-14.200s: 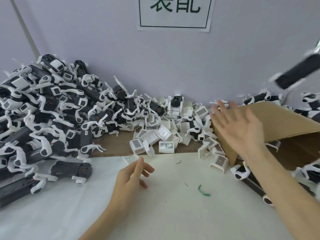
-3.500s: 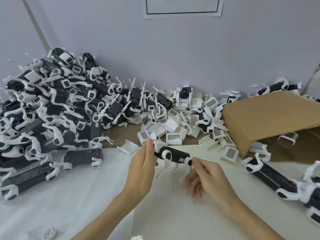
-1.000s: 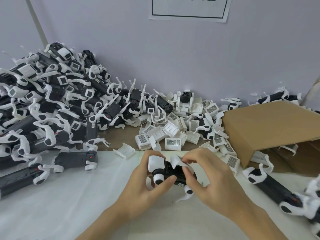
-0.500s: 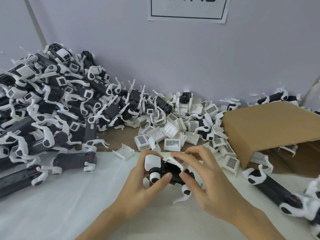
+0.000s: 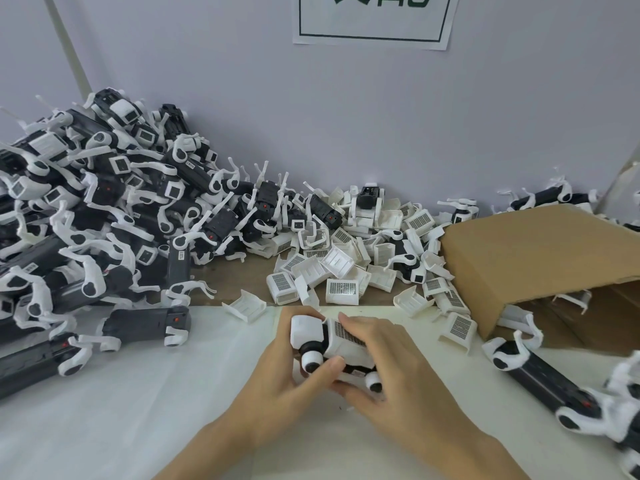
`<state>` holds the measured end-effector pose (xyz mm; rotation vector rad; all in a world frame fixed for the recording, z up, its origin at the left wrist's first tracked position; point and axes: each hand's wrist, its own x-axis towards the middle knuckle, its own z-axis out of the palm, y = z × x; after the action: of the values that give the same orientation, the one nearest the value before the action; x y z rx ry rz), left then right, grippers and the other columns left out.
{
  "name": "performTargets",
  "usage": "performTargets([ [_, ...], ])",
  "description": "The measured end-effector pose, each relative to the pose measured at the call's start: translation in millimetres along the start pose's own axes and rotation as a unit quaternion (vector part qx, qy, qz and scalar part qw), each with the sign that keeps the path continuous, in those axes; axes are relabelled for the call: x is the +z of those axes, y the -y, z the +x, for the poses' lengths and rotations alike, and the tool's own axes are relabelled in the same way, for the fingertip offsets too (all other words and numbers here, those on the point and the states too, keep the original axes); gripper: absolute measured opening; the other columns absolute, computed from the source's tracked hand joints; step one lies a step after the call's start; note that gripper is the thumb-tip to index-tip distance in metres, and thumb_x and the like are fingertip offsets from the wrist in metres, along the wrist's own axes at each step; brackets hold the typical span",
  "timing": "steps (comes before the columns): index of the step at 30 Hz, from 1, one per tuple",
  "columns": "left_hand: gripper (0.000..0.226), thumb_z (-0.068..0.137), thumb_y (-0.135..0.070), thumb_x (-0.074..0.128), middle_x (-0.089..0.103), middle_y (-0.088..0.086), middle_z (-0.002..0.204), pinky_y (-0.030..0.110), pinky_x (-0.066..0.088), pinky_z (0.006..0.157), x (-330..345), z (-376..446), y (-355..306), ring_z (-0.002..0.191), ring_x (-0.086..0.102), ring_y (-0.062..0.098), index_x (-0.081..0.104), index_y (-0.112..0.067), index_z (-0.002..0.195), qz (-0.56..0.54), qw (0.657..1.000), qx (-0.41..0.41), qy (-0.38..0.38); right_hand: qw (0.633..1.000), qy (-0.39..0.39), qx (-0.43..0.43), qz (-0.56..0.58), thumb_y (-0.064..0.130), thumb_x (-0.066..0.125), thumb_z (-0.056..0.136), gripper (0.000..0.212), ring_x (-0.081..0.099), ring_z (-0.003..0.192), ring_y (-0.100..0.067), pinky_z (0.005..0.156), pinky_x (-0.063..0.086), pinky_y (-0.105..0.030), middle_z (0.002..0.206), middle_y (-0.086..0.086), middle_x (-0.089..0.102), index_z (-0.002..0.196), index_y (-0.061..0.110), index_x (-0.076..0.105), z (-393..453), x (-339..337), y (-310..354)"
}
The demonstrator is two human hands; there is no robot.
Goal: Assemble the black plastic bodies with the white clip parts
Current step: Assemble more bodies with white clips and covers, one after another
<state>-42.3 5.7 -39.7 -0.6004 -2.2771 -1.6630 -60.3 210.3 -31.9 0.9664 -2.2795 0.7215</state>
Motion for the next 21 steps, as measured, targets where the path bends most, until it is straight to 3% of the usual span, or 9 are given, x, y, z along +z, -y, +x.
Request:
performTargets([
  [3,0.042,0.094,-0.052,0.064,0.055,-0.002,0.102,0.029,0.05,0.079,0.4,1.4,-0.4,0.093,0.056,0.02,0.049,-0.02,0.116,-0.027,0.999,-0.015,-0.011,0.998,-0.018,-0.011,-0.05,0.018,0.086,0.086,0.071,0.056,0.13,-0.013,0.103,0.05,-0.033,0.146,0.005,0.059,0.148,0.011,0.054,-0.8,4.9,-1.9],
  [5,0.045,0.094,-0.051,0.064,0.052,0.0,0.1,0.032,0.048,0.074,0.7,2.3,0.1,0.085,0.052,0.018,0.048,-0.015,0.117,-0.045,0.999,-0.026,-0.012,0.997,-0.043,-0.021,-0.06,0.022,0.079,0.091,0.064,0.055,0.134,-0.013,0.105,0.05,-0.033,0.15,0.002,0.057,0.149,0.008,0.054,0.4,6.0,0.3],
  [8,0.043,0.094,-0.054,0.061,0.053,0.0,0.104,0.036,0.05,0.075,-0.2,2.8,1.3,0.086,0.053,0.016,0.047,-0.022,0.121,-0.058,0.998,-0.036,-0.007,0.996,-0.057,-0.028,-0.069,0.033,0.063,0.099,0.056,0.059,0.132,-0.014,0.102,0.053,-0.035,0.151,-0.002,0.057,0.147,0.006,0.056,3.5,5.3,4.7],
  [12,0.042,0.099,-0.061,0.048,0.054,0.005,0.109,0.047,0.049,0.083,-1.8,2.7,1.8,0.09,0.053,0.028,0.047,-0.028,0.123,-0.057,0.998,-0.033,0.008,0.992,-0.071,-0.048,-0.097,0.033,0.072,0.096,0.056,0.064,0.125,-0.013,0.097,0.055,-0.034,0.147,-0.003,0.061,0.143,0.006,0.06,3.7,2.0,2.5],
  [14,0.044,0.1,-0.063,0.046,0.052,0.006,0.107,0.045,0.047,0.08,-1.4,2.4,1.3,0.088,0.05,0.031,0.047,-0.026,0.123,-0.063,0.997,-0.035,0.009,0.992,-0.069,-0.049,-0.097,0.03,0.076,0.093,0.059,0.063,0.128,-0.013,0.098,0.055,-0.034,0.147,-0.002,0.061,0.144,0.005,0.059,3.0,3.4,2.6],
  [21,0.037,0.097,-0.061,0.053,0.051,-0.006,0.097,0.027,0.043,0.074,1.4,2.5,1.6,0.08,0.048,0.012,0.049,-0.028,0.114,-0.063,0.997,-0.046,-0.01,0.99,-0.075,-0.049,-0.106,0.036,0.064,0.095,0.054,0.06,0.129,-0.01,0.097,0.051,-0.031,0.145,-0.001,0.063,0.141,0.008,0.063,7.9,3.1,3.1],
])
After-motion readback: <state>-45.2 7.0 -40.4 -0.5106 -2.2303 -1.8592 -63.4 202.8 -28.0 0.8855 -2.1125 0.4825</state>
